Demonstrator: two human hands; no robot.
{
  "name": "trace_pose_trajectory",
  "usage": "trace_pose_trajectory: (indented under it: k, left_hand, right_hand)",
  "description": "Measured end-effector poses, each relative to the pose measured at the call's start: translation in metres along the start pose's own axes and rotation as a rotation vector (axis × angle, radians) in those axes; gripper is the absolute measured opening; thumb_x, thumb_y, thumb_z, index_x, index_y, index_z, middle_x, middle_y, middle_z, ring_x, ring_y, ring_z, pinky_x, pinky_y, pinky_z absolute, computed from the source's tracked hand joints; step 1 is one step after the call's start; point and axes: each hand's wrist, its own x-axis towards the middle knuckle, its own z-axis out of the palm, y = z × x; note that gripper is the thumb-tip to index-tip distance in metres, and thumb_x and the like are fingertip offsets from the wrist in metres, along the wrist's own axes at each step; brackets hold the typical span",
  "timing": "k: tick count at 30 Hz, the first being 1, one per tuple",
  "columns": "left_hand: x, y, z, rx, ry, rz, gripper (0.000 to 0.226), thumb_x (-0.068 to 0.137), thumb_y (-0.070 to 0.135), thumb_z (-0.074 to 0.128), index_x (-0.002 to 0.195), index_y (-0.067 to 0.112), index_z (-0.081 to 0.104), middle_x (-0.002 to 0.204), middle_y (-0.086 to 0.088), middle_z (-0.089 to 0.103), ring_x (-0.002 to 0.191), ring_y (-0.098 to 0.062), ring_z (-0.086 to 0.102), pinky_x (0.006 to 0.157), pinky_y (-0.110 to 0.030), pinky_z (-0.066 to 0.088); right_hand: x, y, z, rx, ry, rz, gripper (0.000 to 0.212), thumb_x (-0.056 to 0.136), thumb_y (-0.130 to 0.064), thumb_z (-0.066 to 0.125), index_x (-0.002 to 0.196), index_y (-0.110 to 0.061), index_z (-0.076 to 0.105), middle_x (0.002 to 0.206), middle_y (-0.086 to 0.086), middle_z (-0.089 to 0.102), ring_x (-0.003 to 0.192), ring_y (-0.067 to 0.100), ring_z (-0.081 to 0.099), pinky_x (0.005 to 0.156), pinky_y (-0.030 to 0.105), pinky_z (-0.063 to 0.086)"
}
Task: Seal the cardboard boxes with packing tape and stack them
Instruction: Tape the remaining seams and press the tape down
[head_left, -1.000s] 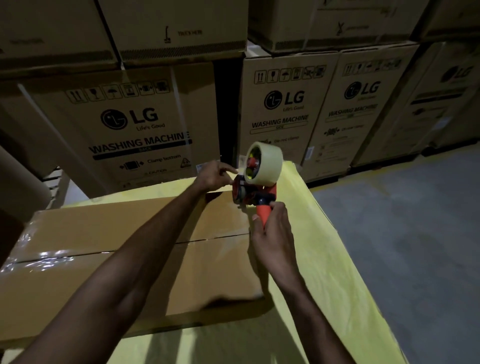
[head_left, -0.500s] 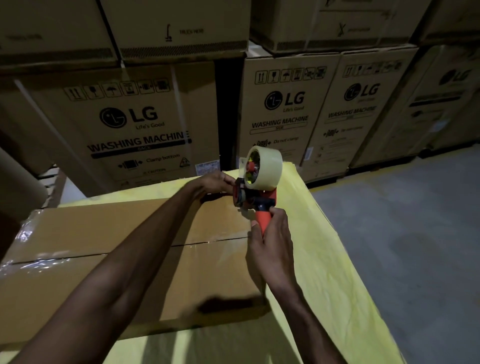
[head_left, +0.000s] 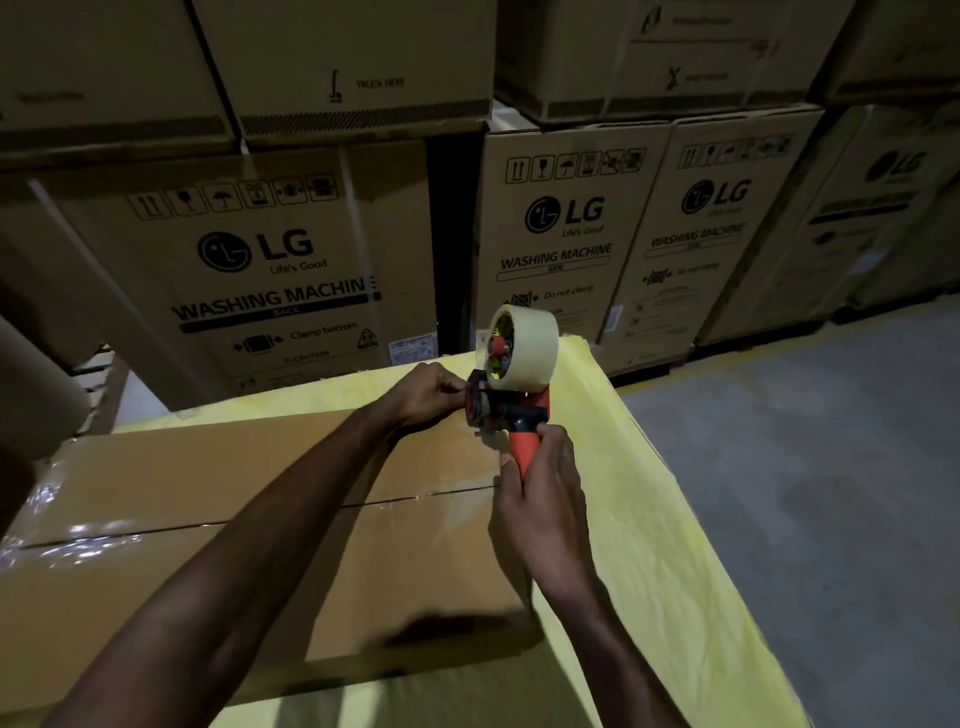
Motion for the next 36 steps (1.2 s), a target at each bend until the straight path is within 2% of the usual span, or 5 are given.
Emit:
trace_pose_trajectory:
  k: [19,22,28,31,36]
  left_hand:
    - [-0.006,0.02,0.0,0.005,0.024,-0.114,0.045,0.092,0.016,0.069,0.047,0.025,0.065,0.048,0.009,0.042,0.047,-0.007,0.034,0.062,-0.032,0.032]
    - [-0.009,0.026,0.001,-0.031,0.022,-0.102,0.032,0.094,0.013,0.066,0.069,0.028,0.077,0.044,0.008,0.044,0.044,0.002,0.041,0.062,-0.03,0.033]
    - [-0.017,0.024,0.012,0.248,0.242,-0.042,0.031,0.094,0.036,0.071,0.124,0.03,0.074,0.109,0.019,0.071,0.092,-0.008,0.066,0.077,-0.034,0.05]
    - [-0.029,0.026,0.025,0.367,0.374,0.171,0.016,0.092,0.023,0.072,0.106,0.022,0.079,0.11,0.007,0.075,0.099,-0.015,0.064,0.083,-0.042,0.055]
    - [-0.047,0.017,0.033,0.521,0.1,0.397,0.032,0.1,0.039,0.049,0.115,0.027,0.075,0.125,0.004,0.071,0.112,-0.02,0.062,0.088,-0.042,0.052]
  right_hand:
    - [-0.042,-0.018,-0.035,-0.157,-0.172,0.045,0.044,0.108,-0.033,0.042,0.145,-0.022,0.021,0.132,0.0,0.05,0.11,0.018,0.056,0.085,0.03,0.047]
    - [-0.064,-0.014,-0.042,-0.13,-0.178,0.06,0.04,0.107,-0.035,0.042,0.14,-0.027,0.021,0.129,-0.003,0.049,0.106,0.014,0.057,0.085,0.031,0.051]
    - [-0.07,-0.013,-0.045,-0.123,-0.176,0.098,0.038,0.108,-0.034,0.044,0.139,-0.027,0.022,0.133,-0.003,0.049,0.102,0.01,0.05,0.082,0.023,0.043]
    - [-0.07,-0.014,-0.046,-0.113,-0.177,0.081,0.033,0.108,-0.032,0.045,0.133,-0.028,0.025,0.128,-0.003,0.051,0.1,0.011,0.05,0.081,0.026,0.043]
    - [-0.074,-0.008,-0.05,-0.094,-0.184,0.102,0.028,0.107,-0.031,0.046,0.127,-0.029,0.027,0.123,-0.002,0.053,0.103,0.017,0.057,0.079,0.031,0.046]
